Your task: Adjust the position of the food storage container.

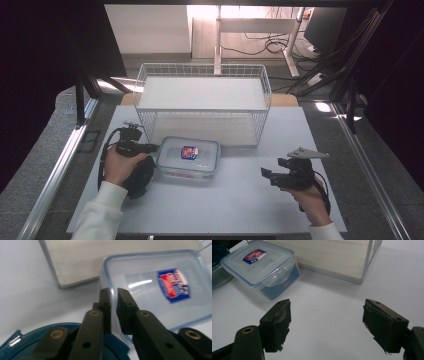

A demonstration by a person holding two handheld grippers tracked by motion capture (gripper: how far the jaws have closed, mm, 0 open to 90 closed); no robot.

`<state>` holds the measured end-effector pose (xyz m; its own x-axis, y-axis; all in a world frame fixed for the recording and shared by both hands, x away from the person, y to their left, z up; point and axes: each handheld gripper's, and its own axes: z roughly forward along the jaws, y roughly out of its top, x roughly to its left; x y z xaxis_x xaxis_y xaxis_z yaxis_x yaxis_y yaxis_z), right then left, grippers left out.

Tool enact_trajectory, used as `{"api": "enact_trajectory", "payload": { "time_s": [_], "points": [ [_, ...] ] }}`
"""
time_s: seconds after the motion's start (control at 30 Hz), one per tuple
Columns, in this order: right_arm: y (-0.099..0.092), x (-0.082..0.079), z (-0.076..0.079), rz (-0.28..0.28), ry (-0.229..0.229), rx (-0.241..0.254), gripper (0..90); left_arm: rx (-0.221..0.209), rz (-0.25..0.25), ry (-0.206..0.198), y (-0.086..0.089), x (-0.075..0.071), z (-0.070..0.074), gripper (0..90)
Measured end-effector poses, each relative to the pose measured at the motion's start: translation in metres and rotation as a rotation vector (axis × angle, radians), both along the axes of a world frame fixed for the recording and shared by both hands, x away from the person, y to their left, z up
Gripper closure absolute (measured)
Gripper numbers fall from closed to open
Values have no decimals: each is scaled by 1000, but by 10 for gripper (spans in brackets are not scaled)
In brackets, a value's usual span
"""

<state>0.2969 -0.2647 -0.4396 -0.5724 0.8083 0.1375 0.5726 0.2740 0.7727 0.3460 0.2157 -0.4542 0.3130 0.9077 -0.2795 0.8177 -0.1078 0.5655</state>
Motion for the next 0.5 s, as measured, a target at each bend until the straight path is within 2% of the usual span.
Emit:
{"api": "enact_trajectory", "payload": {
  "time_s": [0.07,0.2,0.3,0.43,0.5],
  "points": [
    [0,1,-2,0,1,-3,224,37,0,10,-2,4,-3,856],
    [0,2,-5,-4,9,-9,223,77,-7,23,-6,10,-9,891],
    [1,2,-6,-4,17,-13,223,81,-7,27,-9,14,-11,900],
    [2,2,-7,-2,17,-19,222,111,-17,40,-14,17,-14,900],
    [2,2,-8,-3,17,-19,222,113,-5,47,-14,20,-16,900]
  ]
}}
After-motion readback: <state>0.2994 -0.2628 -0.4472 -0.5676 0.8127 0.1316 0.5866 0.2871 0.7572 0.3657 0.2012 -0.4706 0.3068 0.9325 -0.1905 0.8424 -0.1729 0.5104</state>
